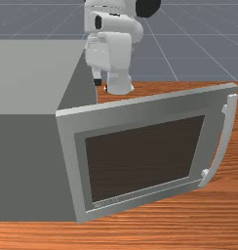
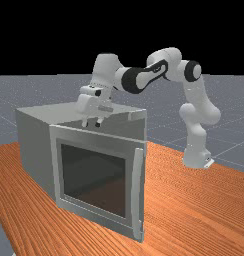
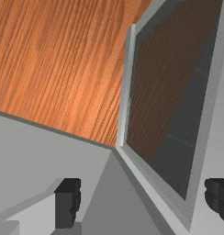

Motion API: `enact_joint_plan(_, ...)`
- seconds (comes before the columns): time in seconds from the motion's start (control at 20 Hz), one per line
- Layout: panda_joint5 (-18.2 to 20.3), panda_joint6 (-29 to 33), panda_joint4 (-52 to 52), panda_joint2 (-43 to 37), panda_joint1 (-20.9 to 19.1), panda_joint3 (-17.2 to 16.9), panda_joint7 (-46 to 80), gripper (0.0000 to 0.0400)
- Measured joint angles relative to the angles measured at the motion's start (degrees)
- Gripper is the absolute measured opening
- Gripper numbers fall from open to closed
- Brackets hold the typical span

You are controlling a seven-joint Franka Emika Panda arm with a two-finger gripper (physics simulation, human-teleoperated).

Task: Close the microwave

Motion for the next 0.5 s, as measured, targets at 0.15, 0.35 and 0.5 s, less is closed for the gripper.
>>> enact_joint_plan(0.15,0.03,-8.47,11.67,6.51,0.0,0.02,-0.17,0.04)
enact_joint_plan(0.35,-0.06,-11.06,14.67,10.79,0.02,-0.01,-0.22,0.04)
enact_joint_plan(0.5,-0.04,2.83,2.02,5.3,0.0,0.02,0.15,0.04)
